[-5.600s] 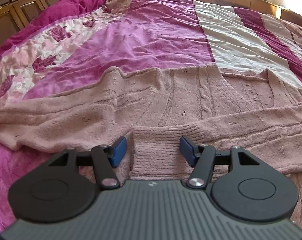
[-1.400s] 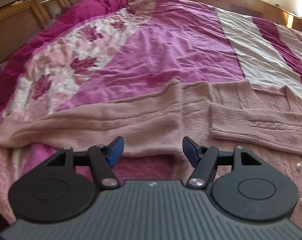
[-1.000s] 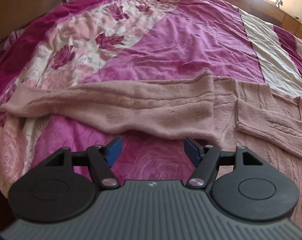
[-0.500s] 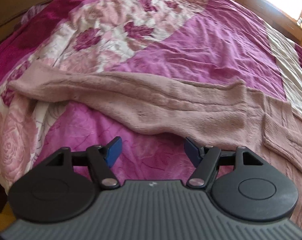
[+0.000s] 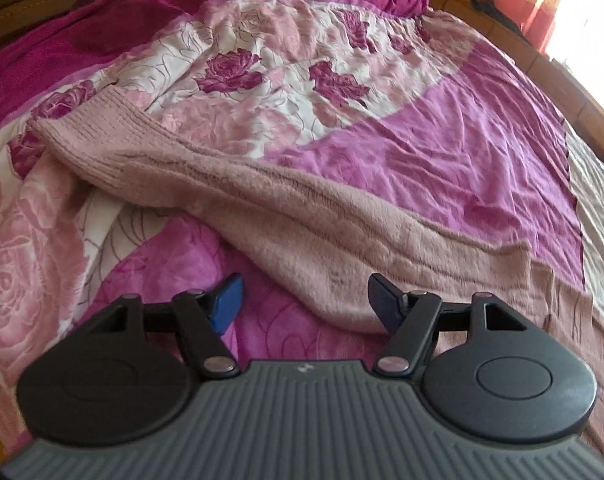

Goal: Fold small clothes
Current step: 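Move the left tool to the cuff of the other sleeve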

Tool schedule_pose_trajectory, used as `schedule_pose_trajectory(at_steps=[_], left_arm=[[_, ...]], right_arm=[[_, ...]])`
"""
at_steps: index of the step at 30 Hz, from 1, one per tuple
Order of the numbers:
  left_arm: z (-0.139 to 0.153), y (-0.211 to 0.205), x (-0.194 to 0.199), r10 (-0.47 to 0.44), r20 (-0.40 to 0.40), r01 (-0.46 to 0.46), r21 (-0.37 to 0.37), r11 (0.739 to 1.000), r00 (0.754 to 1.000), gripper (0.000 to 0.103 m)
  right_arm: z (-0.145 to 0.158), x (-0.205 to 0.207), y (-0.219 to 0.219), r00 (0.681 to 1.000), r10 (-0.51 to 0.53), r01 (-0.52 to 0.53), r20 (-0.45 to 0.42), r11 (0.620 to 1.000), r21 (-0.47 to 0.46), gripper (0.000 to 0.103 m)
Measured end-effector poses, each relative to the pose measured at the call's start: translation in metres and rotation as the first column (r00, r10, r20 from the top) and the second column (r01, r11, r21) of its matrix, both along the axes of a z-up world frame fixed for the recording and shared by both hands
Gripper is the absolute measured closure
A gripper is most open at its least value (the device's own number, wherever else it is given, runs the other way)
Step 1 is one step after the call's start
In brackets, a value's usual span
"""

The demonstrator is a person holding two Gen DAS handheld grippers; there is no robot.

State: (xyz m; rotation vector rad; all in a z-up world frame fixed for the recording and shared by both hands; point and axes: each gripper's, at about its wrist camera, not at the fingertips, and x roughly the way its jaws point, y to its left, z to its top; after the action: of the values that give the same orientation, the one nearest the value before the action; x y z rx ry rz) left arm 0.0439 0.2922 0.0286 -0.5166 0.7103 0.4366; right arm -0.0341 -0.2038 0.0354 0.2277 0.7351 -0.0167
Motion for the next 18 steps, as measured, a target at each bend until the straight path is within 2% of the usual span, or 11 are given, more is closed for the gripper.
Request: schedule_pose_trajectory(at_steps=[4,7,12,14,16,18], left_arm=[[-0.005,0.005,0.009,0.028,0.024,-0.028,-0.009,1.000,0.999,0.032],[-0.006,0.004,0.013,0.029,0.039,-0.028,-0.014,0.999,0.999,0.026],[-0.006,0.002,0.011,0.025,0.050,-0.024,-0.013,1.000,0.998,0.026],[-0.005,0.002,0.005,0.025,0.048,-0.023,-0.038,0.999,0.999,0.026],[-0.005,0.000,-0.005,0.029,0.057,-0.023,-0.100,0.995,0.998,0.026],[-0.005,-0.005,-0.010,0.018,0.068,-0.010,-0.119,0.993,0.998,0.026]], right_arm=[[-0.002,0.000,0.001,1.000,0.005,-0.005,-0.004,1.000,-0.009,0.029],[-0.003,0.000,0.003,1.000,0.008,-0.008,-0.001,1.000,-0.014,0.029],[-0.004,0.000,0.003,1.000,0.006,-0.006,-0.005,1.000,-0.014,0.028],[-0.004,0.000,0.003,1.000,0.006,-0.007,-0.004,1.000,-0.017,0.029],[-0.004,0.000,0.003,1.000,0.005,-0.005,-0.004,1.000,-0.016,0.029],[-0.005,0.000,0.003,1.000,0.004,-0.004,-0.006,1.000,-0.015,0.029]])
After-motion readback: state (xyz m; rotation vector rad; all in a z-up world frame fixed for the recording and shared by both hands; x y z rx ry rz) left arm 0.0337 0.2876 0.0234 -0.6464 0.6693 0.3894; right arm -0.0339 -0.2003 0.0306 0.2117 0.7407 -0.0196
